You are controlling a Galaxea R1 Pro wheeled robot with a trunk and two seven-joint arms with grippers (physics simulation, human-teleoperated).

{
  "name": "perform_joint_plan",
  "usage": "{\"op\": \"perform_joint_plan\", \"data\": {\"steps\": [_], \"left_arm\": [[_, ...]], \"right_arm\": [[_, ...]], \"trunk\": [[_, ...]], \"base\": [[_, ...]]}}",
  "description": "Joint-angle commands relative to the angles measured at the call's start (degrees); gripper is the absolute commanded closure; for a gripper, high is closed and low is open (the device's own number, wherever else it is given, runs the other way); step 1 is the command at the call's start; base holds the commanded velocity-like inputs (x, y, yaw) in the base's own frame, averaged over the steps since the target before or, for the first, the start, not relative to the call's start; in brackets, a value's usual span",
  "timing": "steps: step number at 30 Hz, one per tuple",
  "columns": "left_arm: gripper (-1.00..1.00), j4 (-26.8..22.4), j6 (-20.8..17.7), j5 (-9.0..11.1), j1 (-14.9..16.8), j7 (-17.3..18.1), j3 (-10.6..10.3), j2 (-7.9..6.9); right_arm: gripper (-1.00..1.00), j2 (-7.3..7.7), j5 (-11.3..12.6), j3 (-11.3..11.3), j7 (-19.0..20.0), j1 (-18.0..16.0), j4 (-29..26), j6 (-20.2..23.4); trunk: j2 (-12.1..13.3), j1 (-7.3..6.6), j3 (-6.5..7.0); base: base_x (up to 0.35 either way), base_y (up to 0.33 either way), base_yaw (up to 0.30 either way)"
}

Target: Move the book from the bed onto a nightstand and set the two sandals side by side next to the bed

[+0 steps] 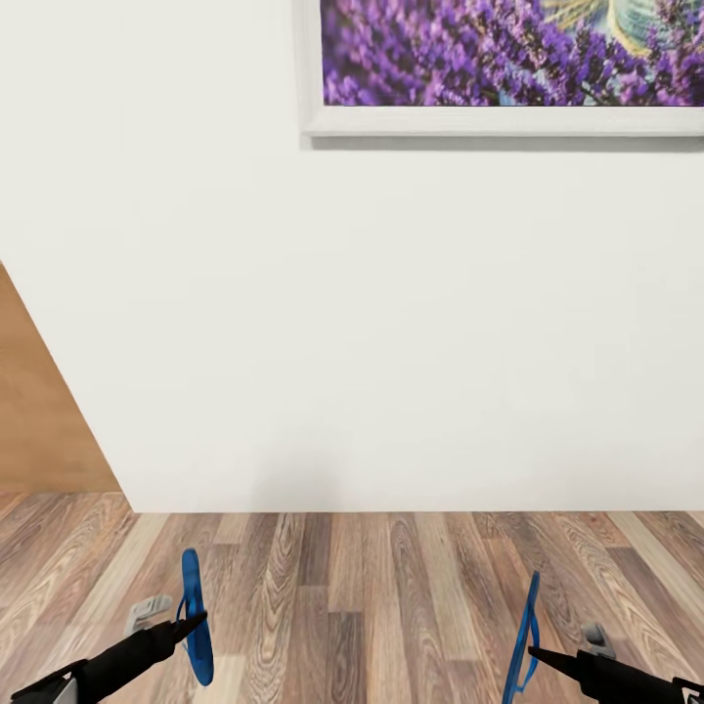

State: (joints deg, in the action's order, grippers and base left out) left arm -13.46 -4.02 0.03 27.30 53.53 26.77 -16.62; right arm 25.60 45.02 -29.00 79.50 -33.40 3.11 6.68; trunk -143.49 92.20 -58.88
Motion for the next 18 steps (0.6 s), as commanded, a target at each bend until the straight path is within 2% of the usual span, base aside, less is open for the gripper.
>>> {"op": "perform_joint_plan", "data": {"steps": [1, 18], "left_arm": [[1.0, 0.01, -0.44, -0.03, 0.03, 0.25, 0.21, 0.01], [1.0, 0.01, -0.42, -0.73, 0.03, 0.21, 0.07, 0.04]], "right_arm": [[1.0, -0.02, 0.59, -0.53, 0.39, -0.07, 0.15, 0.71], [1.0, -0.02, 0.59, -0.53, 0.39, -0.06, 0.15, 0.7]], "trunk": [[-0.01, -0.04, 0.18], [0.22, -0.47, 3.94]], "base": [[0.0, 0.0, 0.0], [0.0, 0.0, 0.0]]}}
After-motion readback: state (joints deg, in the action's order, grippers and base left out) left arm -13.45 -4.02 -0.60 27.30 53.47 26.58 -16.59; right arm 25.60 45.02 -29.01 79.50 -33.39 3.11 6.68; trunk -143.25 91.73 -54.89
